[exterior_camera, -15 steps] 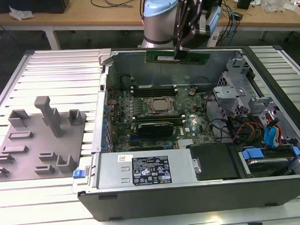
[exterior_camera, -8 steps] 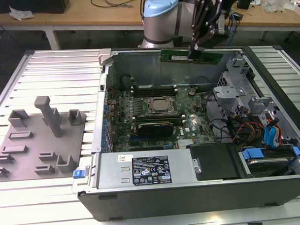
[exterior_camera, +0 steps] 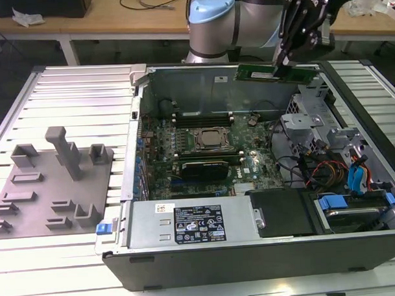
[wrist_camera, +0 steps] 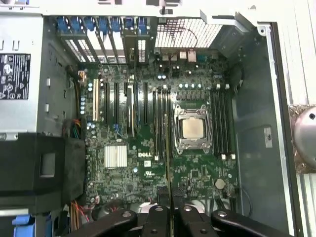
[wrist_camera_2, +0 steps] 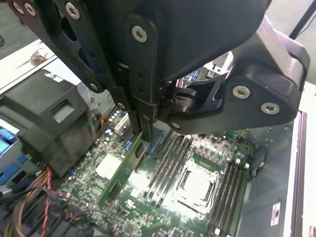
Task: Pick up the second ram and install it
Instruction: 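Pick up the second ram and move it above second insertion slot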
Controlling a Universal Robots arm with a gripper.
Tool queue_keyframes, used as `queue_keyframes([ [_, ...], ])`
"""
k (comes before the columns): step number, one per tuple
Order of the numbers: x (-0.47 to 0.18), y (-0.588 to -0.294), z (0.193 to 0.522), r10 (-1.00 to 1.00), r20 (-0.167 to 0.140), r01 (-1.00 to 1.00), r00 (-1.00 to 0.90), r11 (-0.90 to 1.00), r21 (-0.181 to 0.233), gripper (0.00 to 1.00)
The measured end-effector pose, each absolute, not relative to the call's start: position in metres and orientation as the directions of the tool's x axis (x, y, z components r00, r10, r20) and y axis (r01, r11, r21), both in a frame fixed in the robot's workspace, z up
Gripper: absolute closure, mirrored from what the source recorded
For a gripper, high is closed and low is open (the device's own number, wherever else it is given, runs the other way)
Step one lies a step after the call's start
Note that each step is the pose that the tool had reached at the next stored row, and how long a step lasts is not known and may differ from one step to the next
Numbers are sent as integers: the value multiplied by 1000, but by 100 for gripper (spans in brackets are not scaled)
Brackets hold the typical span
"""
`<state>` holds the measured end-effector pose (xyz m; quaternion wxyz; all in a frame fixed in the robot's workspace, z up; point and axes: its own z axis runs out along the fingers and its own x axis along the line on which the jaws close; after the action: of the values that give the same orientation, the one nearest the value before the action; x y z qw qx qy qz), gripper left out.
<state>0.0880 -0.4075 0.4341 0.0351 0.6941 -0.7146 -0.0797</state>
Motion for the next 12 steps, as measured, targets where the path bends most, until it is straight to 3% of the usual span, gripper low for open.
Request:
queue_keyframes([
  [12, 150, -407, 434, -998, -60, -983, -35, 24, 182, 86],
])
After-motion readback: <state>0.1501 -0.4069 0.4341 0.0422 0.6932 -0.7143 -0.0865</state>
